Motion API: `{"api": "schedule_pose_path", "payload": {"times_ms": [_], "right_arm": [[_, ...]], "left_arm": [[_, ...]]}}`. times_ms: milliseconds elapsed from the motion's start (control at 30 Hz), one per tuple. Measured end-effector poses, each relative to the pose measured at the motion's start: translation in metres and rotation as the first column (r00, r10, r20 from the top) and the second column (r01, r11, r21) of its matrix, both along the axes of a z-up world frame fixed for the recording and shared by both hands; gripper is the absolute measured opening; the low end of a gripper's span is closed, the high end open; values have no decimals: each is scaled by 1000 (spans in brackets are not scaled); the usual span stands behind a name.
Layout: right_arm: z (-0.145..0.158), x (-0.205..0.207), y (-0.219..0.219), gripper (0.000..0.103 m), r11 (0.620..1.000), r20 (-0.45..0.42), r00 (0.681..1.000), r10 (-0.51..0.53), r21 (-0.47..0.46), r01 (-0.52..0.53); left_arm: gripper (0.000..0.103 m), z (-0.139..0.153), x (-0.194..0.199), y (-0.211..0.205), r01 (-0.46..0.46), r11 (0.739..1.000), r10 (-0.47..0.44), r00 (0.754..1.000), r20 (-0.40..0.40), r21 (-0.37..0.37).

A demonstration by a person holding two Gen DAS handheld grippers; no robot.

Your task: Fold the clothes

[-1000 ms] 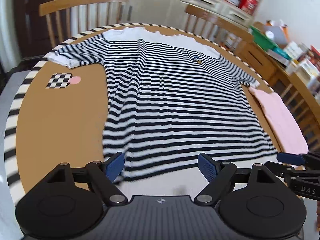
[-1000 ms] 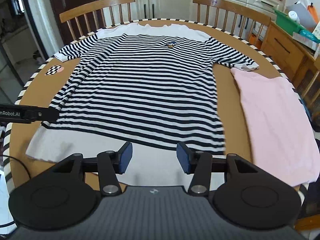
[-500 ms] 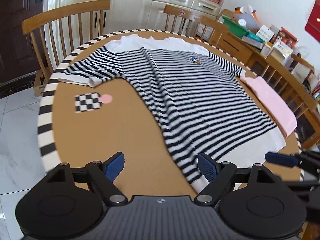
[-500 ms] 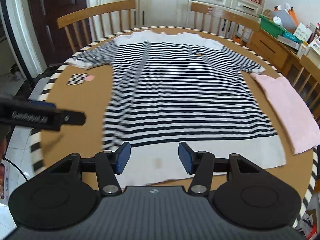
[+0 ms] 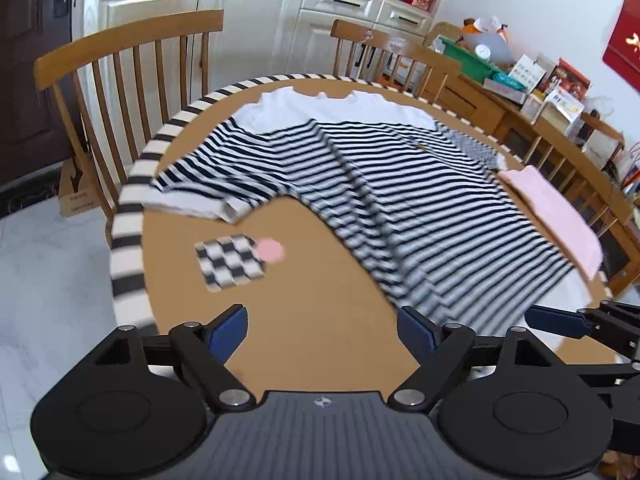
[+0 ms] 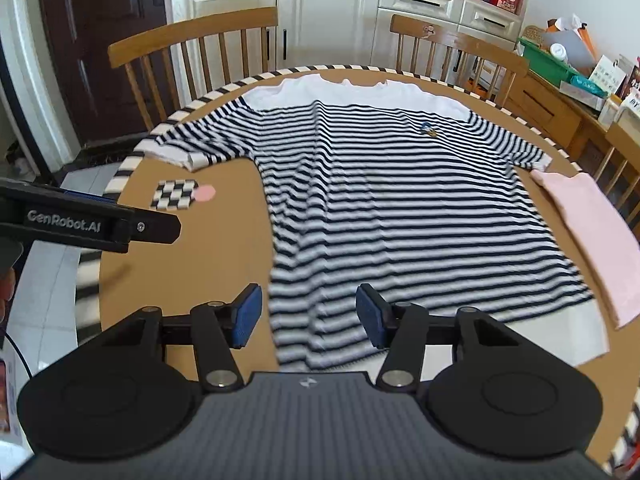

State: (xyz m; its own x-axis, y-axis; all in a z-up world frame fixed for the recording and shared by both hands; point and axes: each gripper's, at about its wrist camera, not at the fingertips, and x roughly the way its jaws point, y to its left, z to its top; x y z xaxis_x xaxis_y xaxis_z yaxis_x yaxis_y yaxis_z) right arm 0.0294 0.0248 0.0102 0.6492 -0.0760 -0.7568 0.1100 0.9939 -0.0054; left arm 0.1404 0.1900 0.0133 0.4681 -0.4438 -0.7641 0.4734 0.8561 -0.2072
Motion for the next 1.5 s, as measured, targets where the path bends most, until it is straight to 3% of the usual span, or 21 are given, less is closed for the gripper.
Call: {"api": "schedule_pose_path", "payload": {"times_ms": [200, 367, 433, 533, 633, 833, 967, 1000, 1100, 1233, 1333, 1500], "right_arm": [[-18, 42, 11, 49, 986, 4, 989, -145, 84, 144], [-28, 79, 28, 40, 970, -12, 978, -207, 126, 207], [-29, 93, 37, 30, 962, 1, 979, -204, 184, 200], [-30, 117, 53, 28, 948, 20, 977, -212, 246, 201], [-35, 140, 65, 24, 932, 12, 972, -233, 288, 220], [-54, 180, 74, 27, 850, -51, 928, -370, 384, 360], [-67, 193, 74, 28, 741, -88, 870, -484, 488, 461], [-71, 195, 74, 26, 722, -99, 855, -508, 492, 486], [-74, 198, 80, 4, 713, -96, 825, -557, 455, 534], [-70, 195, 101, 3, 764, -107, 842, -529, 372, 528], [-68, 185, 112, 3, 767, -115, 838, -533, 352, 536], [-65, 181, 118, 3, 732, -130, 804, -580, 350, 584]], "left_arm": [[84, -10, 61, 12, 79, 996, -77, 996, -46, 41], [82, -11, 104, 18, 188, 976, -191, 981, 21, 106], [81, -13, 116, 20, 240, 964, -247, 968, 47, 114], [76, -18, 130, 28, 340, 929, -354, 931, 85, 144], [73, -26, 151, 42, 403, 903, -416, 907, 69, 149], [73, -41, 200, 69, 465, 883, -464, 885, -30, 63], [69, -46, 223, 74, 524, 852, -523, 847, -92, -21], [68, -49, 227, 74, 538, 842, -539, 836, -101, -33], [68, -49, 231, 71, 595, 802, -597, 796, -97, -52], [68, -50, 237, 67, 648, 757, -653, 748, -119, -81], [66, -51, 243, 66, 659, 744, -669, 730, -141, -114], [33, -51, 248, 57, 690, 719, -693, 701, -169, -88]]}}
